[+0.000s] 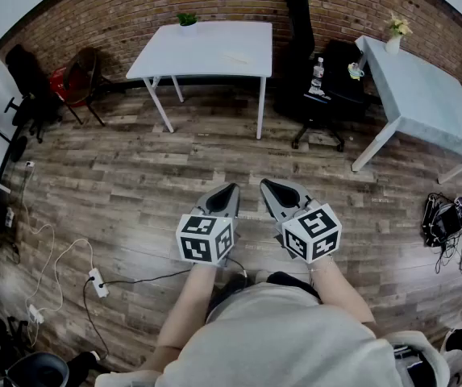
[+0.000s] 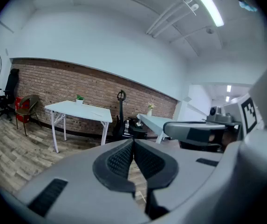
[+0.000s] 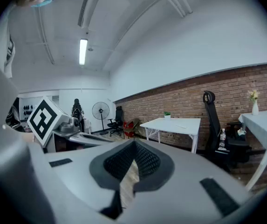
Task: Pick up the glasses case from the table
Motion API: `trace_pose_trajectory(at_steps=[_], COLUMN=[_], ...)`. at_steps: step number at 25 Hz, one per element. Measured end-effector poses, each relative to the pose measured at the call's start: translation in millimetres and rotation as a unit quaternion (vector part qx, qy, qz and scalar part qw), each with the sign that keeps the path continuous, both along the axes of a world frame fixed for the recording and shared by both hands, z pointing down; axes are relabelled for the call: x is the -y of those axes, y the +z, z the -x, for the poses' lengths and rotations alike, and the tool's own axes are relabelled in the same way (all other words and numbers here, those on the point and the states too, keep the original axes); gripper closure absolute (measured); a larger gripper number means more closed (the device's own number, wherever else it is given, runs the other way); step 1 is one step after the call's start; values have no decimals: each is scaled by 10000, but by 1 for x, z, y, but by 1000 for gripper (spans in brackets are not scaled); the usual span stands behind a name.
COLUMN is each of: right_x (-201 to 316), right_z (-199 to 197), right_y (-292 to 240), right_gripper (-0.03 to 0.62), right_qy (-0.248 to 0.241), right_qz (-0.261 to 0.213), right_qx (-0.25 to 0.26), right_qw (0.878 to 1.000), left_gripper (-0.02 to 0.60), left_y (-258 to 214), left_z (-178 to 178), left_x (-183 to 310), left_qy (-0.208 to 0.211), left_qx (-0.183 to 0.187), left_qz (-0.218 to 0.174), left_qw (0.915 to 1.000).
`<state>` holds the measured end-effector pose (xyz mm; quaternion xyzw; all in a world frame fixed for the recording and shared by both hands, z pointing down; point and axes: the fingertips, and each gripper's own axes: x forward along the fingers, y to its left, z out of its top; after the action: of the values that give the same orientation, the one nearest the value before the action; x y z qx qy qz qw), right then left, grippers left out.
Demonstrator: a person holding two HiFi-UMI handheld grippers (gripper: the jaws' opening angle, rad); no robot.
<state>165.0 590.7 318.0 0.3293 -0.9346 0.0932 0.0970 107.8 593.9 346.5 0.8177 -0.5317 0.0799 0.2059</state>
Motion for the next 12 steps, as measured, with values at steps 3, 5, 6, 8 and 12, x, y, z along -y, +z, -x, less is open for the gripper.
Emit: trace_pose_trajectory(at_steps=[3, 5, 6, 8, 12], right_x=[-2, -2, -1, 0, -1], right_z=[-1, 0, 0, 1, 2], right_y=[-3, -4, -5, -6, -6], right_gripper=[595, 595, 595, 595, 595], right_qy=[41, 40, 31, 5, -42], right_qz=[-73, -101, -108, -115, -92], right_qx=[-5, -2, 4, 20, 86], right_qw=[10000, 9999, 9999, 9999, 9999], left_gripper=[574, 574, 574, 574, 574], left_y=[0, -1, -1, -3, -5], left_z=[0, 1, 1, 2, 3], left_x=[-2, -2, -1, 1, 2], left_qy=[1, 6, 6, -31, -119], left_qx=[9, 1, 12, 92, 209], left_qz=[-42, -51, -55, -99, -199], left_qw=[10000, 10000, 10000, 9999, 9995])
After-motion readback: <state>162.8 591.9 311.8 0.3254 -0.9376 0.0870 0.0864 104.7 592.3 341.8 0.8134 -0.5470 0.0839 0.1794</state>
